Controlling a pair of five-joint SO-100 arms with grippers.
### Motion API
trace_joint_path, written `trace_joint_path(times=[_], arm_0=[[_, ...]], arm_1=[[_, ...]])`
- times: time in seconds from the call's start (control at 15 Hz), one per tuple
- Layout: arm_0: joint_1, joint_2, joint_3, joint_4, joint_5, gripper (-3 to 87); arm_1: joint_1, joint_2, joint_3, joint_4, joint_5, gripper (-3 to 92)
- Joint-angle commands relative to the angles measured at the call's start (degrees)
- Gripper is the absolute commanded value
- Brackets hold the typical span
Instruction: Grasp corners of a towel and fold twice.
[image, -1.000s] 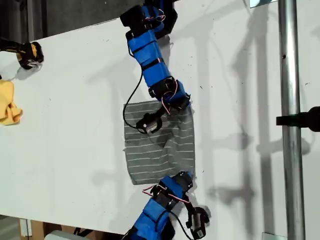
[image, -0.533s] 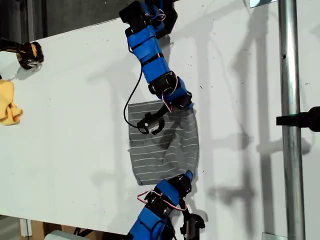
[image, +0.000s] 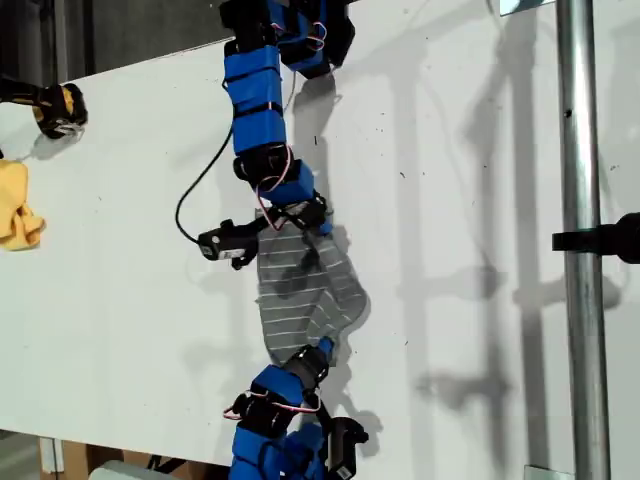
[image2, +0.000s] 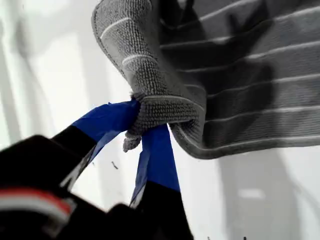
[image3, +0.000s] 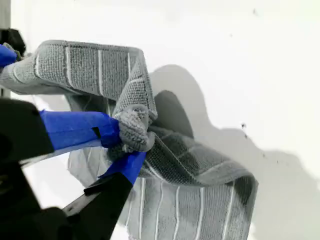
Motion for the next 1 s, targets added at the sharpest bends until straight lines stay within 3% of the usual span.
trace_joint_path(times=[0.0, 0.4, 0.93], arm_0=[[-7.29, 7.82, 3.16, 0.53, 2.81, -1.6], [-26.46, 16.79, 12.04, 0.35, 9.23, -1.6], [-38.76, 26.72, 19.60, -2.02, 14.24, -1.6]], arm_1=[[6.06, 6.50, -0.09, -1.41, -2.90, -0.2], [19.69, 6.50, 1.49, -3.08, -9.23, -0.2], [29.97, 4.13, 0.00, -6.59, -15.56, -0.2]])
